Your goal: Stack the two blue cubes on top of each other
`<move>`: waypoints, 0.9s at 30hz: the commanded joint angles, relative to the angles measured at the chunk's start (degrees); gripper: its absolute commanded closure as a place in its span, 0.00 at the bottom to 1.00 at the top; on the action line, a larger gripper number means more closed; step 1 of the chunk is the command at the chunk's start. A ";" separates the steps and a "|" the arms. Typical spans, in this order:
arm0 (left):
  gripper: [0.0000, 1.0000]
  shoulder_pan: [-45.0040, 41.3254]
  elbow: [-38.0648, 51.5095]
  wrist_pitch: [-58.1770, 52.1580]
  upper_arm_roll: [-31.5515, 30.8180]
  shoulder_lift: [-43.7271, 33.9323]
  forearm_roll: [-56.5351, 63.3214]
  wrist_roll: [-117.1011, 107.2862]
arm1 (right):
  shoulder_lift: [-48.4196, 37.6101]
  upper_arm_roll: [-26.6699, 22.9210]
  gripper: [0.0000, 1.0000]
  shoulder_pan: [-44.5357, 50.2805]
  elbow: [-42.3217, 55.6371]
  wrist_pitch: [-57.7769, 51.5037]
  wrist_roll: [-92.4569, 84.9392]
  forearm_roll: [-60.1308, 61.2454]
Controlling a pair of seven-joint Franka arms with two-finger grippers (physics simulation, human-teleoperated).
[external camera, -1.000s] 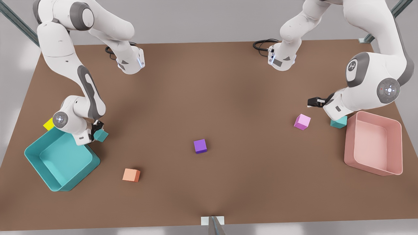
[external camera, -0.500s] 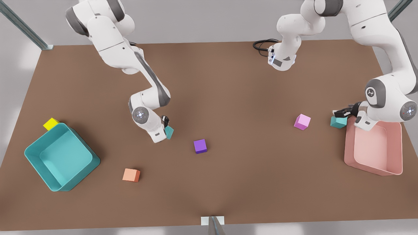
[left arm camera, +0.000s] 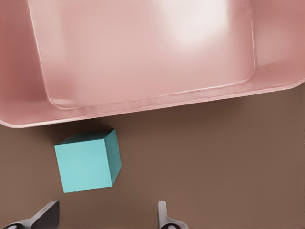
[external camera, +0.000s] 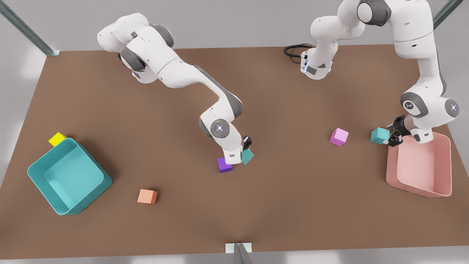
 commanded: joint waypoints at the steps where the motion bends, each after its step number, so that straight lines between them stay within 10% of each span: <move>1: 0.00 0.32 -0.79 8.30 0.01 0.89 -1.63 -20.66 | 3.69 0.16 0.30 0.69 4.98 -2.83 44.65 -0.25; 8: 0.00 0.14 -1.41 4.88 -0.16 1.94 4.08 -18.55 | 11.09 0.16 0.30 2.36 10.35 -1.25 44.56 -0.51; 10: 0.00 0.23 -1.41 4.79 -0.16 2.38 4.08 -18.55 | 11.09 0.16 0.00 2.36 10.44 -0.90 44.65 -0.51; 16: 0.00 0.49 -1.41 4.00 -0.16 3.53 4.08 -18.64 | 9.77 0.43 0.00 1.92 11.67 -2.30 44.56 -0.07; 27: 0.00 1.37 -1.32 4.08 -0.16 5.29 4.08 -7.74 | -6.23 2.71 0.00 -35.06 11.14 -53.53 12.40 -4.99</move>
